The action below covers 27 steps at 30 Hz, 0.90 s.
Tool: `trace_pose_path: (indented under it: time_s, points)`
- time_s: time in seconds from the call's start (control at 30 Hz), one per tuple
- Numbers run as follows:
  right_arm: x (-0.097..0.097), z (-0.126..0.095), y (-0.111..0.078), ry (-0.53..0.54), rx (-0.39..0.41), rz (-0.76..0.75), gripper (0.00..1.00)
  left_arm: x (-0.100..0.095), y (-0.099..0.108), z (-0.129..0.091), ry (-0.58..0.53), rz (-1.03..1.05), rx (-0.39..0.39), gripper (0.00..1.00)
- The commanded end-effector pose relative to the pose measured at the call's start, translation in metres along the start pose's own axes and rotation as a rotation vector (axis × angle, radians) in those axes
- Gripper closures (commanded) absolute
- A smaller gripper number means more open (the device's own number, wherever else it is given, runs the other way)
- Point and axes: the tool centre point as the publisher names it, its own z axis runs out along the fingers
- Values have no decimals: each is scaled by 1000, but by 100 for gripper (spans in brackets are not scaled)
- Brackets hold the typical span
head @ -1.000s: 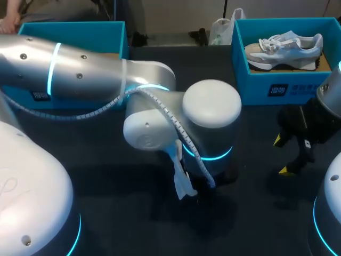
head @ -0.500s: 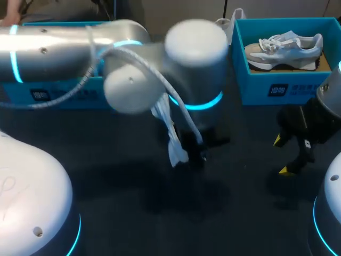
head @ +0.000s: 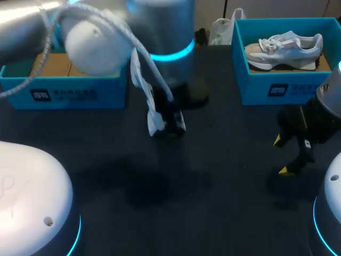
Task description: Take the shoe out of the shoebox, open the shoe tongue, remove and reinsert the insole, then place the shoe into the shoebox
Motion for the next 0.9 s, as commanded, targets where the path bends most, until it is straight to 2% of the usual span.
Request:
trace_pose_path:
  time_s: [0.03, 0.4, 0.47, 0.7, 0.9]
  points:
    - [1, 1, 1, -2, 3, 1, 0, -3, 15, -21, 3, 1, 21, 100]
    - [1, 1, 1, -2, 3, 1, 0, -3, 15, -21, 3, 1, 21, 100]
    - [1, 1, 1, -2, 3, 1, 0, -7, 18, -27, 42, -2, 40, 100]
    - [1, 1, 1, -2, 3, 1, 0, -30, 38, -49, 51, -9, 44, 100]
    - [1, 1, 1, -2, 3, 1, 0, -68, 56, -67, 34, 2, 52, 100]
